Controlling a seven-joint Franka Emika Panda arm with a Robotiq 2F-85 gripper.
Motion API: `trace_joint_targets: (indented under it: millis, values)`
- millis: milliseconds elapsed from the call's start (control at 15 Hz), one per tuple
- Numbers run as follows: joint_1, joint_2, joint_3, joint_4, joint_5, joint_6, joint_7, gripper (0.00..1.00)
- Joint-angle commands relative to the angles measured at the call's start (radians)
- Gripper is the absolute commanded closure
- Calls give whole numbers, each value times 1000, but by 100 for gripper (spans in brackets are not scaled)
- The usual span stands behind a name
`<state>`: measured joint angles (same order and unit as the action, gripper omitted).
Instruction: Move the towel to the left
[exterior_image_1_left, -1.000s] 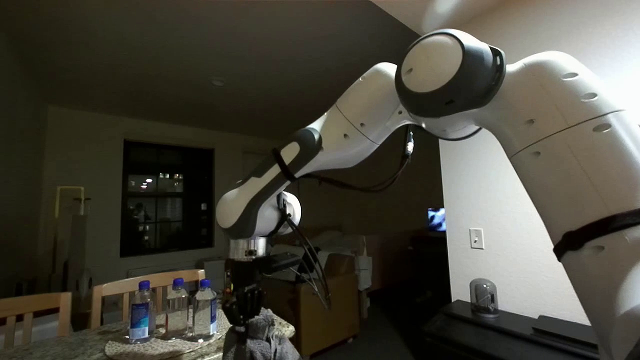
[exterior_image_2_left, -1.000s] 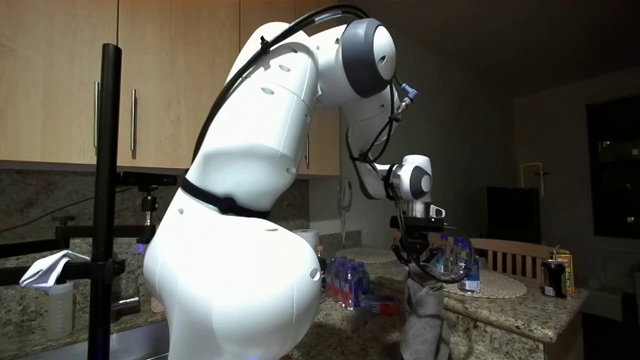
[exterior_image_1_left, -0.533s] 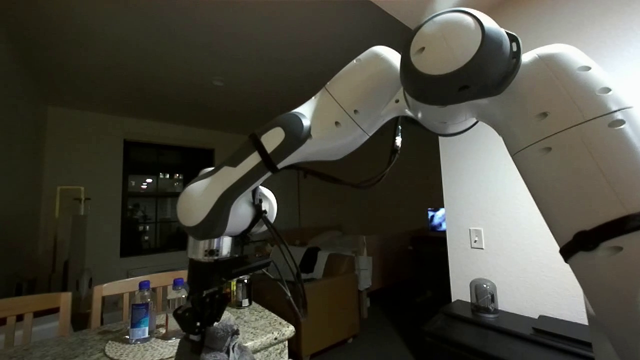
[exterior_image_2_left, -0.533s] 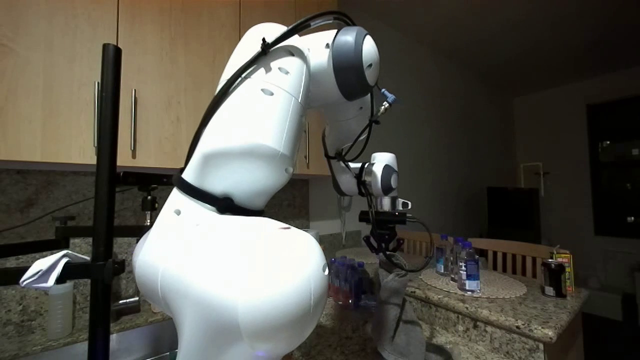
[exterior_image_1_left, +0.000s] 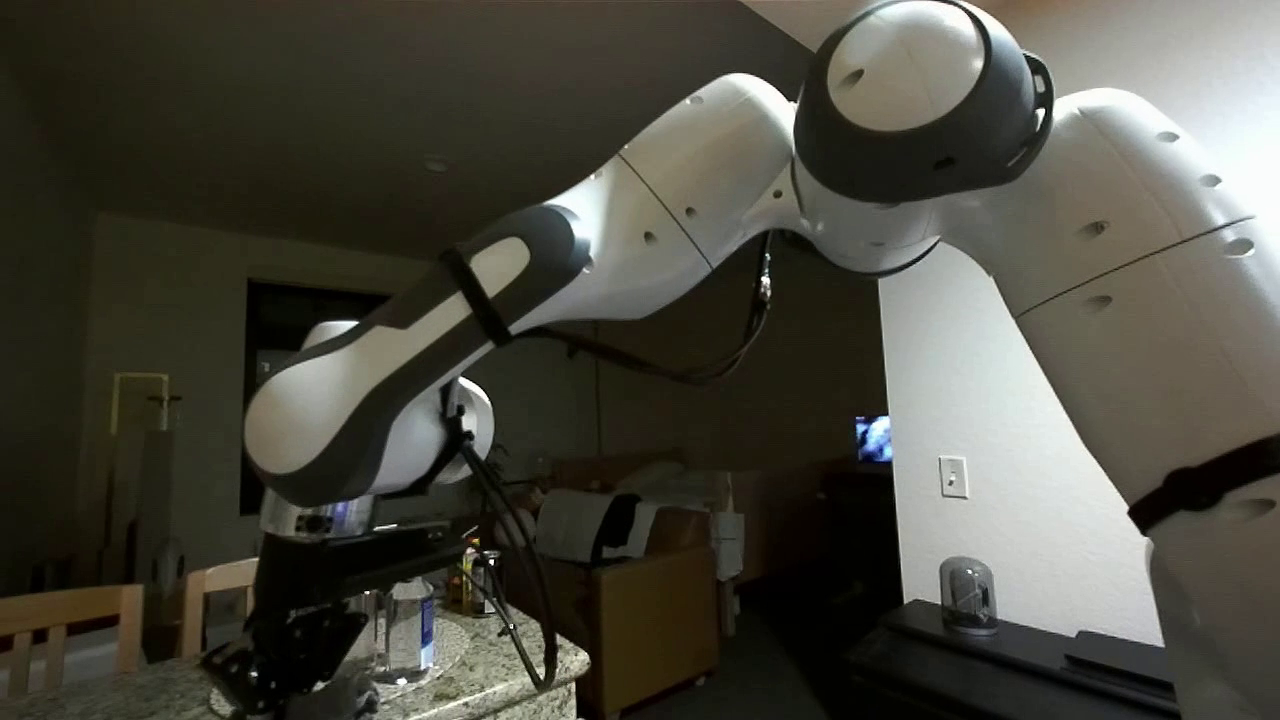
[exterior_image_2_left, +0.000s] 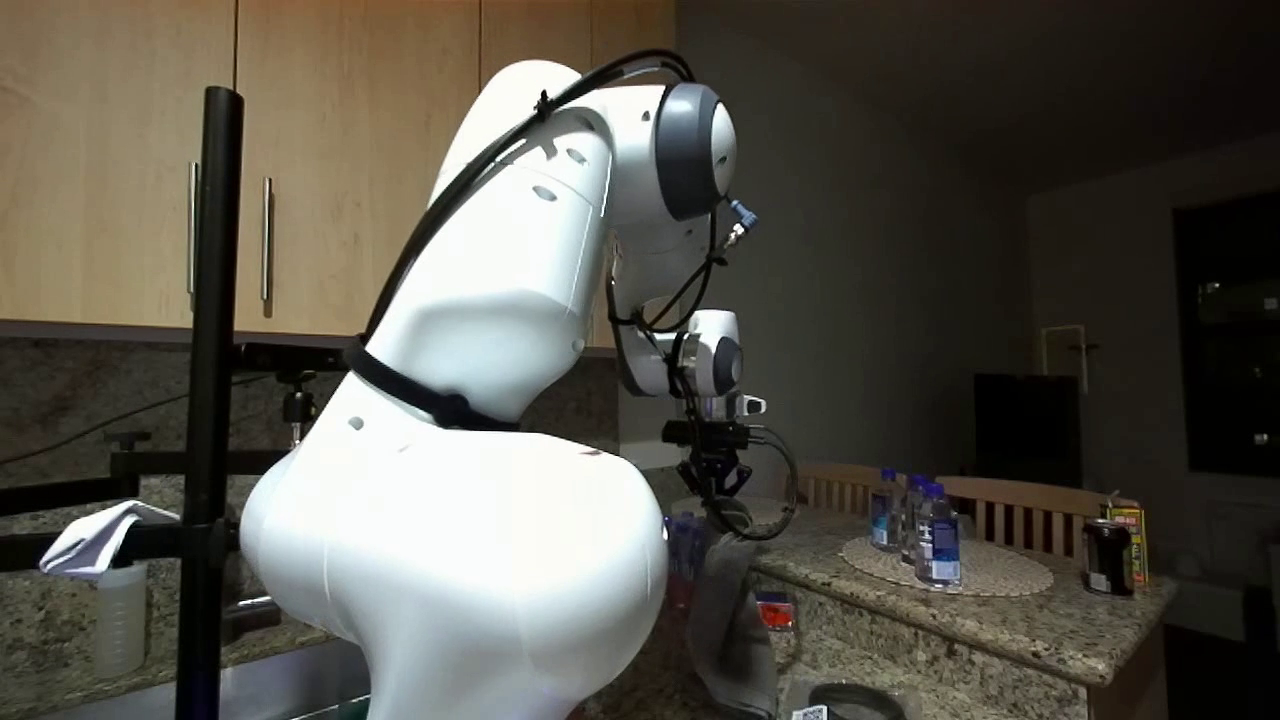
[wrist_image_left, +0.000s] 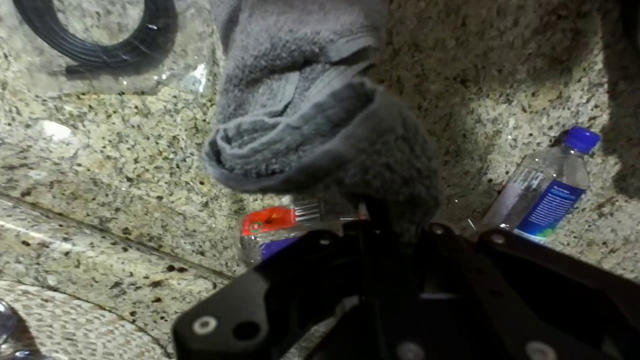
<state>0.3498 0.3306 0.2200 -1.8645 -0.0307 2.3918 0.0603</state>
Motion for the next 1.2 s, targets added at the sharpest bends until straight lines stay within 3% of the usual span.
trace_joint_targets:
  millis: [0, 800, 1133]
  values:
    - [55, 52, 2, 34, -59, 25, 111, 91]
    - [256, 173, -20, 133, -106, 42, 394, 91]
    - [268, 178, -67, 103, -99, 45, 424, 91]
